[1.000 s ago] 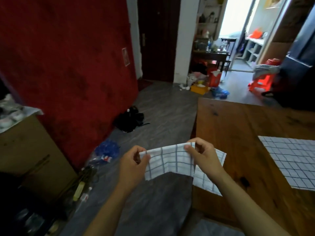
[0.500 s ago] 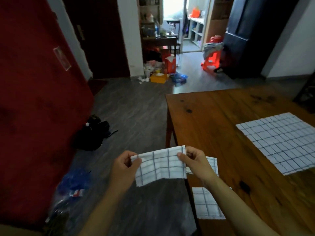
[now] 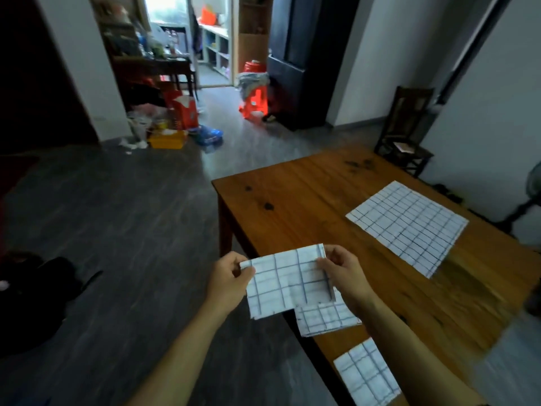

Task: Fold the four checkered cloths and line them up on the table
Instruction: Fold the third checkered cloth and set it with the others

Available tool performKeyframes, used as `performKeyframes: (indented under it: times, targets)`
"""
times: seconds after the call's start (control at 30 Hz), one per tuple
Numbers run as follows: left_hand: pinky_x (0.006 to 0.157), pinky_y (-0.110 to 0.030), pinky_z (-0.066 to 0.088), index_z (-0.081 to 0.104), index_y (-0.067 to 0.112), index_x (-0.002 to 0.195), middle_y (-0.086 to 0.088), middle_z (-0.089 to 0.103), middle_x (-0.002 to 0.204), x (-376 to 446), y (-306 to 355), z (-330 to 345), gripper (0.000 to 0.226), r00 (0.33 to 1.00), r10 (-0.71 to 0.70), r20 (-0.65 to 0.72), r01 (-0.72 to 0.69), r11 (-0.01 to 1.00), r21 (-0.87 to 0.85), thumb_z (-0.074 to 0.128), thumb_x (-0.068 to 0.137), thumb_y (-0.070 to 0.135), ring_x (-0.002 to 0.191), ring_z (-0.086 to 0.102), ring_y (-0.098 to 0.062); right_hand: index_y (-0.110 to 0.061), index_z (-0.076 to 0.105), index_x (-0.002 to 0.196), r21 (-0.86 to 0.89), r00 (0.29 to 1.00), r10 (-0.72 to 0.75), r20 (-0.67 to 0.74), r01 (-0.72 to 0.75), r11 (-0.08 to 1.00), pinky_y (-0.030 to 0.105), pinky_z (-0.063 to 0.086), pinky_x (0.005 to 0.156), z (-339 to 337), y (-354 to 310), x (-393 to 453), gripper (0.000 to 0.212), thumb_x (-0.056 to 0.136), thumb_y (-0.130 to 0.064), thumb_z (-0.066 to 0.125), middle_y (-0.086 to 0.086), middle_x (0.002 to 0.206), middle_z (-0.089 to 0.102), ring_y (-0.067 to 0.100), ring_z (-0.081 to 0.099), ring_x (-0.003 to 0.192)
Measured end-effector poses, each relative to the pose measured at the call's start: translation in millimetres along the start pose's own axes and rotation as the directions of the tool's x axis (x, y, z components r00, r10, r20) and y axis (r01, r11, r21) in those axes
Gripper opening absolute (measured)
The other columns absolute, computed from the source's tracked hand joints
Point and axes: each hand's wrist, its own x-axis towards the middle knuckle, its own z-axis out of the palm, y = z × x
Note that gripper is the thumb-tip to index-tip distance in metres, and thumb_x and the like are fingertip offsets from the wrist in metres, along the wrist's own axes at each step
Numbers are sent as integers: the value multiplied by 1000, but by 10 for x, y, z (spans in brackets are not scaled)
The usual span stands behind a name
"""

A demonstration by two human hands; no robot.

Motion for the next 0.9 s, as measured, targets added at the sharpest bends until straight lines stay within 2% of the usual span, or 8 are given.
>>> performKeyframes:
  times: [0.13,0.23,0.37,0.5,0.63,0.77,0.83,0.9]
  targets:
    - [62,-35,59,63,15,88,-2,72,85,348,-60,74,6,995,-10,99,9,1000,10,66,90,11,78,70,-17,-23,60,112,-40,991,40,-129,-45,998,41,59,85,14,86,165,25,91,-11,65,1,112,67,17,67,100]
    - [65,-38,61,64,20,88,1,72,86,644,-99,166,8,986,-10,169,-1,998,66,68,89,12,78,70,-16,-25,61,106,-111,965,32,-260,-63,992,38,60,83,-9,165,333,21,89,-15,68,-2,108,66,15,66,98]
    - [65,-39,62,65,23,87,3,73,85,1043,-211,348,14,972,-18,234,-16,990,142,70,87,10,75,70,-13,-23,59,101,-186,933,47,-356,-120,975,31,58,77,-75,318,687,17,88,-18,70,-2,102,64,13,64,92]
    - [67,-32,61,63,30,88,8,71,86,1440,-371,564,17,967,-79,241,9,960,279,71,87,16,78,69,-7,-22,58,100,-255,939,90,-333,-181,950,29,56,76,-103,562,1153,15,89,-18,68,-4,102,61,12,60,94]
    - [70,-32,61,62,30,88,9,69,89,1800,-488,797,15,958,-146,248,48,931,363,70,89,17,82,68,-5,-22,58,102,-295,943,164,-290,-251,922,19,47,69,-126,845,1564,18,89,-15,68,-7,101,59,10,58,96]
    - [66,-18,48,63,25,94,10,65,94,2057,-569,885,11,937,-198,288,51,893,448,68,90,17,88,61,-1,-21,57,107,-365,933,280,-226,-348,864,22,51,72,-133,1126,1761,24,87,-16,70,-5,102,59,12,60,96]
    - [69,-16,46,63,25,99,9,64,100,2167,-630,853,14,920,-238,313,59,870,489,69,90,17,95,61,-5,-23,57,112,-437,926,306,-219,-374,818,23,53,74,-144,1228,1799,30,86,-23,71,-3,107,59,10,59,93]
    - [75,-19,48,63,24,102,8,64,102,2291,-626,811,16,910,-255,326,50,849,526,70,89,17,100,62,-9,-24,57,117,-464,928,281,-245,-367,806,18,49,71,-165,1240,1834,34,86,-27,71,-3,112,58,7,58,93]
